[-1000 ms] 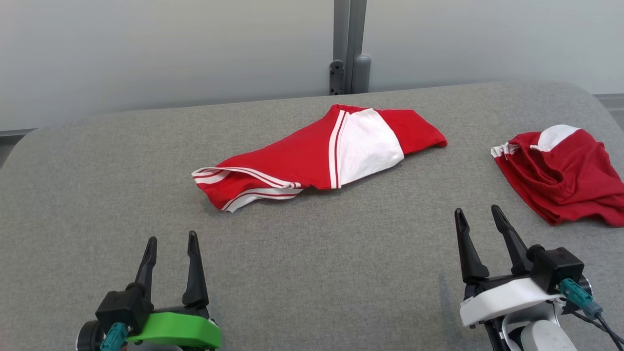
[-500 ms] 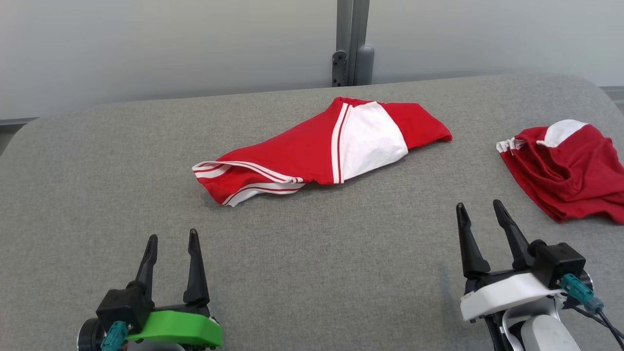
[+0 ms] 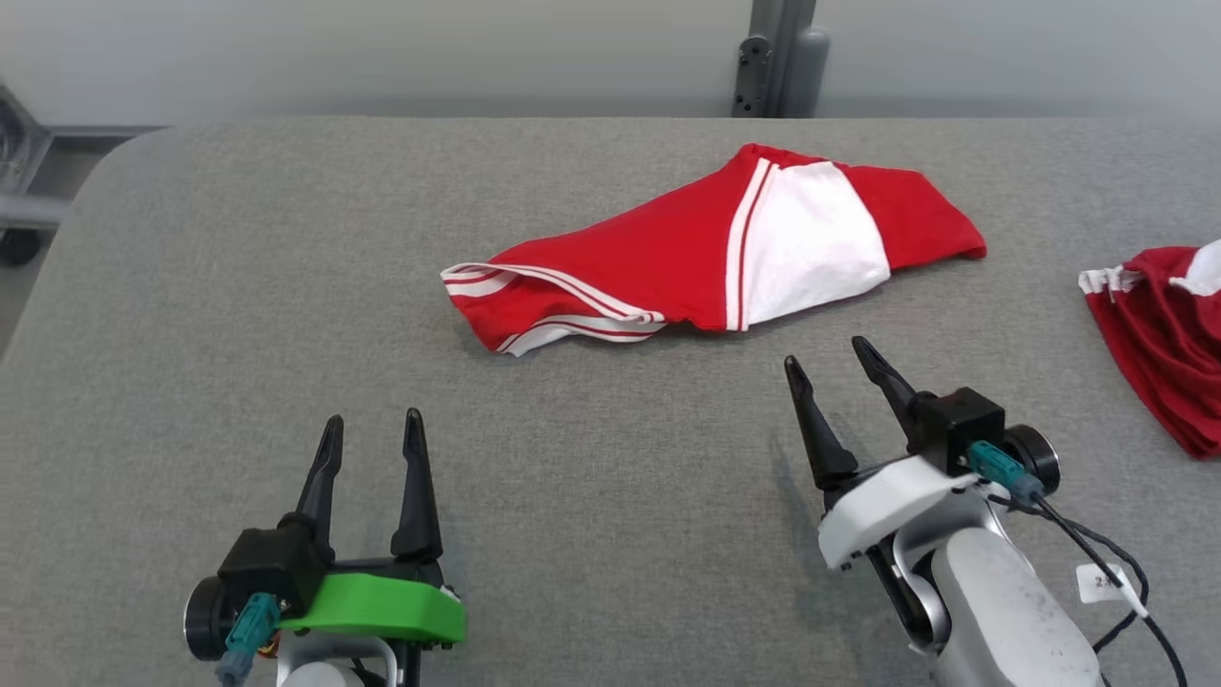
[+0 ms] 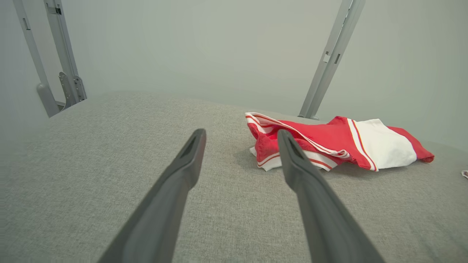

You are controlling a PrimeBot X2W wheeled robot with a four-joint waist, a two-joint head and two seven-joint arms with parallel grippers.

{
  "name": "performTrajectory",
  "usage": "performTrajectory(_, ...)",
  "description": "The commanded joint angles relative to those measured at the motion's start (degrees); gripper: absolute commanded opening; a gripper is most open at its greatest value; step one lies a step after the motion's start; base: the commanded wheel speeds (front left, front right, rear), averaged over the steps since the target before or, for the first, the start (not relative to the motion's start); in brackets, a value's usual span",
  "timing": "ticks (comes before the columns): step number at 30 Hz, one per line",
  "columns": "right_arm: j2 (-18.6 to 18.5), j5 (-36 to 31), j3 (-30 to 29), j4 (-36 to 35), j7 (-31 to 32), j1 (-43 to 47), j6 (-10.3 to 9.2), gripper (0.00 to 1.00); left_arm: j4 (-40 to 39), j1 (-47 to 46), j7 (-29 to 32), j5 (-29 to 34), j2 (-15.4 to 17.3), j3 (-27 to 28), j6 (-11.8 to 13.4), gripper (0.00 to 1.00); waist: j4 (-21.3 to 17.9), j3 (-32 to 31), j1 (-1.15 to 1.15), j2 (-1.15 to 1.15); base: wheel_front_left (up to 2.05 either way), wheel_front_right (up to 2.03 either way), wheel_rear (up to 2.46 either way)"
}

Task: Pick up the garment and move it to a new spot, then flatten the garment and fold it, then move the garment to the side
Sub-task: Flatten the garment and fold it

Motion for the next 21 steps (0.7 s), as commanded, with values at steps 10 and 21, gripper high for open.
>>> performTrajectory(10, -0.49, -8.32, -4.33, 17.47, -0.90, -11.45, 0.00, 1.00, 0.37, -2.51, -0.08, 0.82, -1.47, -0.11, -1.00, 1.00, 11.76, 7.96, 0.00, 0.00, 0.00, 0.00, 0.00)
performTrajectory(21, -1.72, -18.48, -9.17, 27.39, -2.48, -18.05, 0.00, 1.00, 0.60, -2.55, -0.09, 1.19, -1.86, -0.20, -1.44, 1.00, 13.80, 8.74, 0.00, 0.00, 0.00, 0.00, 0.00)
